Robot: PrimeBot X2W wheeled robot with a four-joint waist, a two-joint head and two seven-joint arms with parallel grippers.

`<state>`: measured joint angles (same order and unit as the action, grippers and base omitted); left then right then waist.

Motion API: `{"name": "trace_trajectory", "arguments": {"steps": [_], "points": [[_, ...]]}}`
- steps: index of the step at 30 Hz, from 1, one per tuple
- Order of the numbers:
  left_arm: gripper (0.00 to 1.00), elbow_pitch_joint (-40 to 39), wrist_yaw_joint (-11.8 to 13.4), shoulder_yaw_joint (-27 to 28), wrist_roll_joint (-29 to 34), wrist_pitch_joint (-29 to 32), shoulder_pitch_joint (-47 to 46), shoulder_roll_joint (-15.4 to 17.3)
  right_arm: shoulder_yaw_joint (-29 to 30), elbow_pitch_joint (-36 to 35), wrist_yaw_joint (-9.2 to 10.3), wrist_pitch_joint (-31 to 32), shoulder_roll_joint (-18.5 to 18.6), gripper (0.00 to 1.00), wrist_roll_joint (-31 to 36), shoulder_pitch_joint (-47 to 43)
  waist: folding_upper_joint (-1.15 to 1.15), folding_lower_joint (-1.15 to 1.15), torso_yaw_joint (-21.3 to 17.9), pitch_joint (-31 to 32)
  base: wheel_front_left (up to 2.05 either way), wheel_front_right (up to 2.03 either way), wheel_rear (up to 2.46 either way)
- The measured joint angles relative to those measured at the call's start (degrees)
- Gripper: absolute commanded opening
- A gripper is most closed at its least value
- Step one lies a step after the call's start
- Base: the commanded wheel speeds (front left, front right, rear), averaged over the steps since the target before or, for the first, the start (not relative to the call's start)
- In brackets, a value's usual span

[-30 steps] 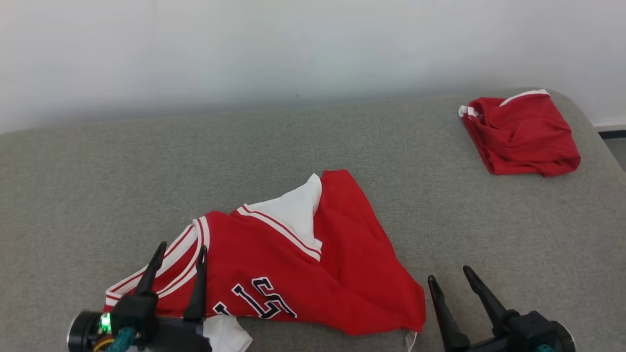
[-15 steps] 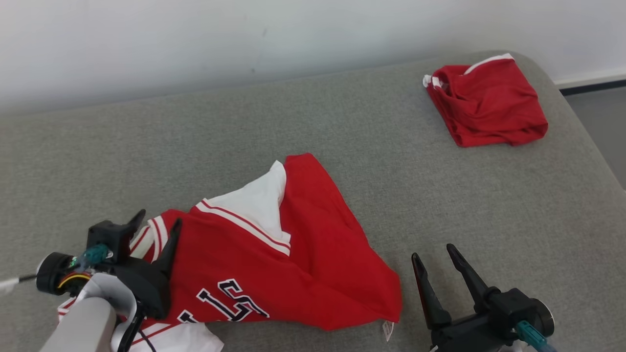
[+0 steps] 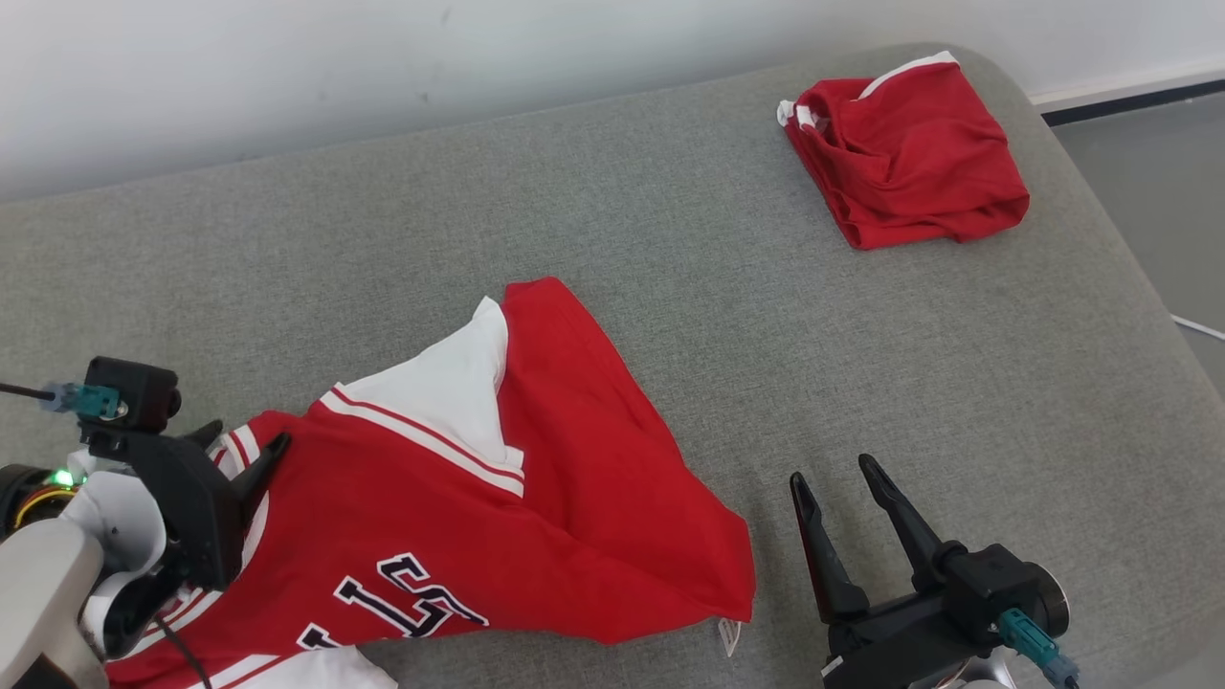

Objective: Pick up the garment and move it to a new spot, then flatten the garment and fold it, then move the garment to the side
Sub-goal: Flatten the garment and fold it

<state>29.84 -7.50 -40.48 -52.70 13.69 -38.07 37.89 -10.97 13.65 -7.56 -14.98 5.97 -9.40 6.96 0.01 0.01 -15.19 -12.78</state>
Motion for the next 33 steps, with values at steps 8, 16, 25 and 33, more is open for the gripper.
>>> {"name": "trace_trajectory", "arguments": {"steps": [8,16,25,33], "points": [[0.00,1.74,0.00,-3.98,-3.89,3.01,-1.27,0.81,0.00,0.08,0.00,-0.01,-0.21,1.00,0.00,0.16,0.00,0.00,-0.59,-0.52,0.00,0.00,0.00],[0.00,2.27,-0.01,-6.33,-1.48,-4.41,-7.35,1.22,0.46,-0.07,0.00,-0.01,0.01,1.00,-0.01,1.02,0.00,0.00,-0.42,-1.24,0.00,0.00,0.00],[0.00,2.90,-0.01,-7.10,2.07,-14.60,-19.30,-0.53,1.62,0.10,0.00,-0.01,-0.10,1.00,0.13,0.96,0.00,0.00,0.04,-0.48,0.00,0.00,0.00],[0.00,-0.52,-0.01,-9.95,2.75,-20.63,-22.80,-0.62,2.81,0.29,0.01,-0.01,-0.19,1.00,0.58,-0.31,0.00,-0.01,1.91,1.12,0.00,0.00,0.00]]}}
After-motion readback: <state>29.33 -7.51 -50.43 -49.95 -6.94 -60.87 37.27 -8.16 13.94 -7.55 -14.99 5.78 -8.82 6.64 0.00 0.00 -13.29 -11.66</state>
